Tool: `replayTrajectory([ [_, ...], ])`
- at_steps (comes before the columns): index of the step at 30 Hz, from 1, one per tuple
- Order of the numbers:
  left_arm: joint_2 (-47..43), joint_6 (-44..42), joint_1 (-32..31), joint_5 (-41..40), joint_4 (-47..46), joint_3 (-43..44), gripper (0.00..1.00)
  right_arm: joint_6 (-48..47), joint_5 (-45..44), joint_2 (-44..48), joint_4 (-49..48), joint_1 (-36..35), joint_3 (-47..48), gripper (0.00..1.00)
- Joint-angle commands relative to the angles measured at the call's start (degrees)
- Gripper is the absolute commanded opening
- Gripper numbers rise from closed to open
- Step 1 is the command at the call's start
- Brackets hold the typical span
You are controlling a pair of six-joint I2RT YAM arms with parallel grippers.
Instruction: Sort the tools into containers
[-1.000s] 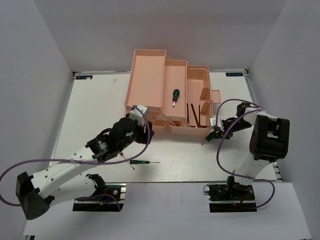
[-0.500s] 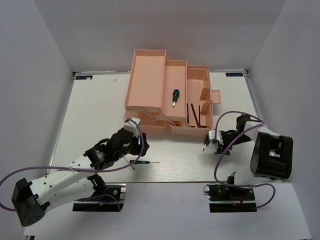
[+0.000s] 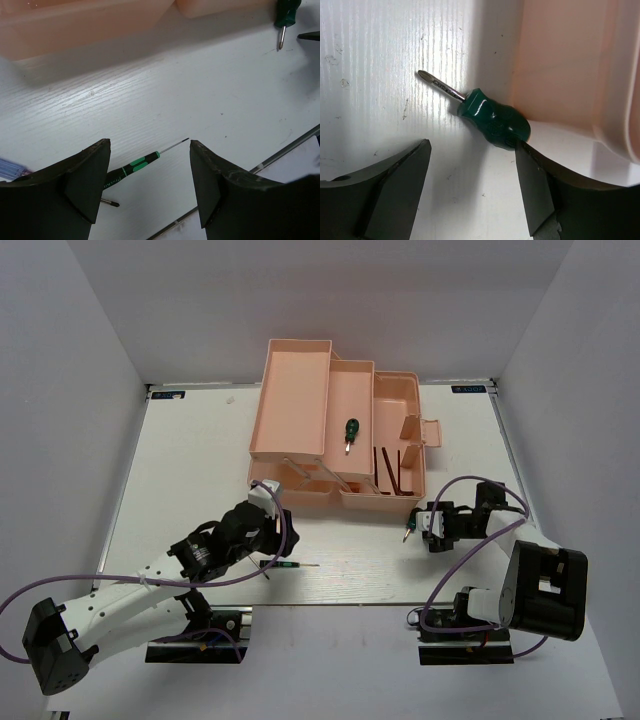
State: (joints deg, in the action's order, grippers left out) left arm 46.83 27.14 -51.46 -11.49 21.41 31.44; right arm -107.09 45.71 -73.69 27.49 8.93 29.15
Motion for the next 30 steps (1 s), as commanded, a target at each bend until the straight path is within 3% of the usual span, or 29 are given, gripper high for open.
replayTrajectory([
  [1, -0.33, 0.99, 0.13, 0.59, -1.19, -0.33, 0.75, -8.3, 1.3, 0.74, 0.1, -0.32, -1.02, 0.74],
  [19, -0.86, 1.52, 0.13, 2.17, -2.86, -1.47, 0.75, -26.68, 4.73, 2.23, 19.17, -0.32, 6.71, 0.7],
  [30, 0.36, 1.52, 0.13, 3.22, -5.32, -2.53, 0.75, -22.11, 2.54, -1.71, 11.37, -0.67, 7.42, 0.71],
])
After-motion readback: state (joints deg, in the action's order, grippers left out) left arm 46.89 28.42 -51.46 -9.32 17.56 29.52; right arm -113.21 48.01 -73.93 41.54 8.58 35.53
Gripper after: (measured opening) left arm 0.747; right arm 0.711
